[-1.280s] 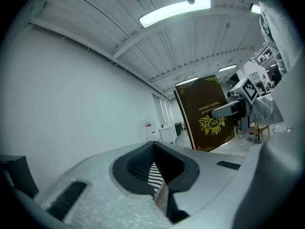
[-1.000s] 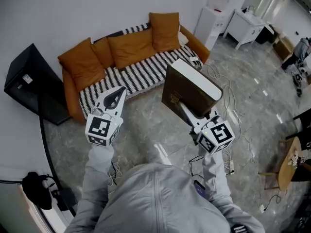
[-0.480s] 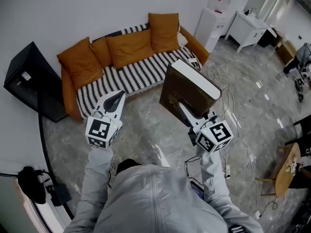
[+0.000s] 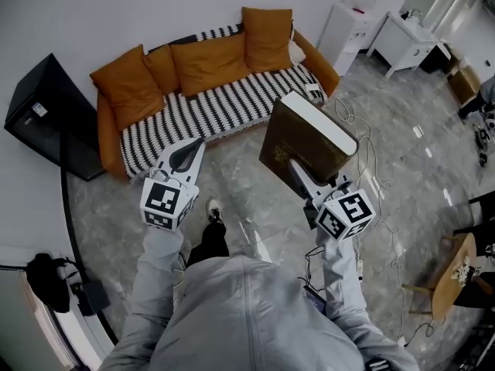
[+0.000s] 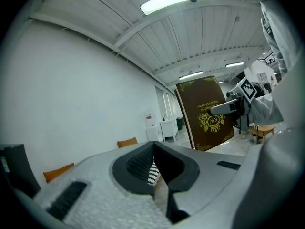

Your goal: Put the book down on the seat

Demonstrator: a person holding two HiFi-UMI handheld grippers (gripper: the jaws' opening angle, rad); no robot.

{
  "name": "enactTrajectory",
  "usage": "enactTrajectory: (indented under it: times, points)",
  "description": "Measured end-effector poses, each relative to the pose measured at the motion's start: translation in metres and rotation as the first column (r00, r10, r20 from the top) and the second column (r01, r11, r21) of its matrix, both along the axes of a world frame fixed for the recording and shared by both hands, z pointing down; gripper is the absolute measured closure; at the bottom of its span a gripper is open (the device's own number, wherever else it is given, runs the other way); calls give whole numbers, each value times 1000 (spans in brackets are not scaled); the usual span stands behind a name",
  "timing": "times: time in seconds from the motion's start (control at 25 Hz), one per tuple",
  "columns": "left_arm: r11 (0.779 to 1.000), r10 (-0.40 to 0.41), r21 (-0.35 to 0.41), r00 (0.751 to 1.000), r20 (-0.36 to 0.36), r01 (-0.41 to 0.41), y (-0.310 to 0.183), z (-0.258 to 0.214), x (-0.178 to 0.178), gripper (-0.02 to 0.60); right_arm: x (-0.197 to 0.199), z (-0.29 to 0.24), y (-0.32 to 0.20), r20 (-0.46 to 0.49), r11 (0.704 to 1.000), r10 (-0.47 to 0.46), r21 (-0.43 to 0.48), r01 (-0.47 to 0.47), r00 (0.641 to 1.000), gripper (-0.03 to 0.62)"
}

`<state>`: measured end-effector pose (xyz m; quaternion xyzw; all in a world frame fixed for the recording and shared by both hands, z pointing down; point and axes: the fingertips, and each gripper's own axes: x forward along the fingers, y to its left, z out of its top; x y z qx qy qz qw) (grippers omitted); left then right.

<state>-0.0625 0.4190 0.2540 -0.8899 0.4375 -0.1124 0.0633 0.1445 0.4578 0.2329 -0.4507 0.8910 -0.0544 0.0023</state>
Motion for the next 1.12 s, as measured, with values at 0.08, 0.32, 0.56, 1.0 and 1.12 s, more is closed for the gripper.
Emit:
enactTrajectory:
  times: [0.08,0.32,0.56,1.0,1.12]
  points:
    - [1000,2,-7,1000,1,-2,-13,5,0,557,2,2,-13,16,1000,5,-8,-5,1000,349]
    - [1000,11,-5,1000,4,-11,-77,15,-7,557,-4,5,-71,19,1000,16,0,-16,1000,349]
    - [1000,28,-6,1000,12,-28,-161,9,-17,557,-21,-6,-147,0,1000,21,15,-21,1000,347]
    - [998,55,-8,998,6,-55,-270,2,-31,557,-29,-15,-252,28,997,80,13,-80,996,347]
    - [998,53,-15,999,0,-53,-294,5,-36,557,-27,-11,-274,31,995,99,3,-99,995,347]
